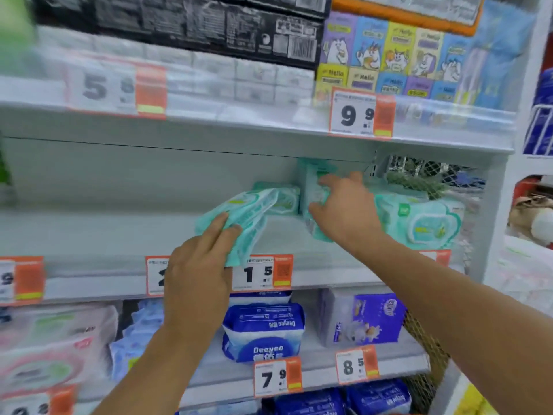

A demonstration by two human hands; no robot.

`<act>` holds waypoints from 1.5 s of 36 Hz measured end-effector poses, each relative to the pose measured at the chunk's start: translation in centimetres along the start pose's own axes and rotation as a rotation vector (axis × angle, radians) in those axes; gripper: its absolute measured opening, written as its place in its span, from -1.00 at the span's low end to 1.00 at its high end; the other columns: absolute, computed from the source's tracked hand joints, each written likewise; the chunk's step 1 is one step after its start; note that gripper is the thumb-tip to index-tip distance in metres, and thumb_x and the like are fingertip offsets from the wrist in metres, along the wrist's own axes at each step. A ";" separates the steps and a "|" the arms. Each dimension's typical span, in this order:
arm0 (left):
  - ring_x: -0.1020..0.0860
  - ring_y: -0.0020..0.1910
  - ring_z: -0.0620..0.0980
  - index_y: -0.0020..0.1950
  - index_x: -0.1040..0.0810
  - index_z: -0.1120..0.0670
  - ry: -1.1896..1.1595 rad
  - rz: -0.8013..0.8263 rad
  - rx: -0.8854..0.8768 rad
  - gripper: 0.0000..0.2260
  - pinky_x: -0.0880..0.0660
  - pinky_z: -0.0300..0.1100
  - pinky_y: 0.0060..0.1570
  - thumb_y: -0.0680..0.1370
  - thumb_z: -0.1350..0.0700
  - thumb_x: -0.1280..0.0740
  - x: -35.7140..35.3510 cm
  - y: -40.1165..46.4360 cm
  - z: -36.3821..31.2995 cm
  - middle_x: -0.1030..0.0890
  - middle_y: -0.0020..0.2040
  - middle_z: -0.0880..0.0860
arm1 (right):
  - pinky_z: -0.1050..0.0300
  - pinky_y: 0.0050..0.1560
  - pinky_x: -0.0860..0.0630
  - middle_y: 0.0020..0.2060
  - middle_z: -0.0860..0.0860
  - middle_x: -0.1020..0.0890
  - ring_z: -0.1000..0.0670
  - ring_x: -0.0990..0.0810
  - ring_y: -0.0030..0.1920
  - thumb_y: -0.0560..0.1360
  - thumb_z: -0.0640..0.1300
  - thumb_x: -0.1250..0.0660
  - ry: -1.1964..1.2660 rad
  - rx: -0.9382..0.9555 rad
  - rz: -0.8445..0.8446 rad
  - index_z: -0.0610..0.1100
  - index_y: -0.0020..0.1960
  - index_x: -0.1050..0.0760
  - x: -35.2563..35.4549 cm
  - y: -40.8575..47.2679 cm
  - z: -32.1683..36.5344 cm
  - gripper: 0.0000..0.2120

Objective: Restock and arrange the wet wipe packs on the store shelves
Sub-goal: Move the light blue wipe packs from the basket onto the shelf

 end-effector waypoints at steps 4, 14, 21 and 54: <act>-0.59 -0.15 0.24 0.23 -0.58 0.09 0.036 0.021 0.060 -0.41 -0.54 0.10 -0.09 0.25 0.44 -0.48 -0.3 0.5 0.7 -0.56 0.34 0.10 | 0.03 -0.03 -0.65 0.08 -0.09 -0.61 -0.14 -0.66 -0.04 0.47 0.00 -0.45 0.021 -0.050 0.398 -0.17 0.25 -0.57 -6.9 2.6 0.8 -0.58; -0.60 -0.09 0.17 0.24 -0.46 -0.06 0.140 0.134 0.221 -0.60 -0.32 0.05 0.00 0.42 0.18 -0.35 -1.6 1.3 2.4 -0.50 0.35 -0.04 | 0.19 -0.14 -0.42 0.06 -0.08 -0.59 -0.08 -0.54 -0.03 0.43 -0.21 -0.47 -0.244 0.167 0.602 -0.19 0.21 -0.50 -11.8 8.2 2.9 -0.62; -0.56 -0.14 0.13 0.21 -0.39 -0.03 0.034 0.101 0.199 -0.68 -0.46 0.06 -0.06 0.46 0.11 -0.27 -2.0 1.6 2.8 -0.52 0.28 0.02 | 0.34 -0.44 -0.44 0.20 -0.10 -0.53 -0.07 -0.55 -0.18 0.48 -0.32 -0.36 -0.011 0.133 0.453 -0.12 0.49 -0.37 -16.2 12.0 2.1 -0.41; -0.63 0.01 -0.27 0.52 -0.06 -0.23 -0.946 0.371 0.299 0.00 -0.55 -0.39 -0.08 0.29 0.10 -0.63 -4.7 2.0 -5.7 -0.64 0.06 -0.27 | -0.08 0.05 -0.65 0.18 -0.15 -0.66 -0.10 -0.70 0.07 0.50 -0.26 -0.30 1.640 -0.302 0.749 -0.18 0.39 -0.45 -4.0 -1.9 -0.7 -0.55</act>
Point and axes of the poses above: each hand's wrist, its own y-axis towards the middle knuckle, its own x-axis out of the back of the hand, z = x × y, the point moved 7 cm from there along y, towards the middle knuckle
